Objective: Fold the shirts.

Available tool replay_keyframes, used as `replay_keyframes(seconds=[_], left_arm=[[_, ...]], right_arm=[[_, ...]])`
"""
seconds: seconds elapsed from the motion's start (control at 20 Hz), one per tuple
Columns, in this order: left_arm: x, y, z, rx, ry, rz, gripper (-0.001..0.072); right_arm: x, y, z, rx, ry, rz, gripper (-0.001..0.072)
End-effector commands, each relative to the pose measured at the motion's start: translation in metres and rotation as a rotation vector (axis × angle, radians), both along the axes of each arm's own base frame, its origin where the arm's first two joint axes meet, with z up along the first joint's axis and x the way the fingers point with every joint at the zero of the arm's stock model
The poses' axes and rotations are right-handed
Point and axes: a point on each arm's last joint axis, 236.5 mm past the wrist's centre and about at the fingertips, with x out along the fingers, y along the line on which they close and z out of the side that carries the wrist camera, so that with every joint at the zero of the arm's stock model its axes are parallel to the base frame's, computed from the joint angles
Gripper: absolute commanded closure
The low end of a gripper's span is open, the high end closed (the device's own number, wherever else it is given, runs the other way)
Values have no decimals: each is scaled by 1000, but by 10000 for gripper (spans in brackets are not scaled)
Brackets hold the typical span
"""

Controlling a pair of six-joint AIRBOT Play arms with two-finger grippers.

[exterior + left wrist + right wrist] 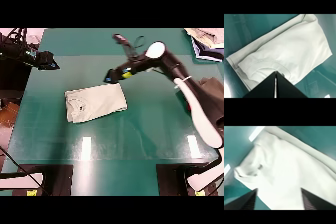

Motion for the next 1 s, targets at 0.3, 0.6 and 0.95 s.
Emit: replay_keyframes(seconds=[0.3, 0.6, 0.95], left_arm=[[1, 0, 1, 1, -7, 1, 679], [1, 0, 1, 2, -6, 0, 679], [0, 0, 0, 9, -13, -17, 679]], right_arm=[[-19, -74, -129, -10, 510, -177, 19], [-25, -19, -158, 62, 573, -181, 25], [-3, 20, -121, 105, 345, -87, 692]])
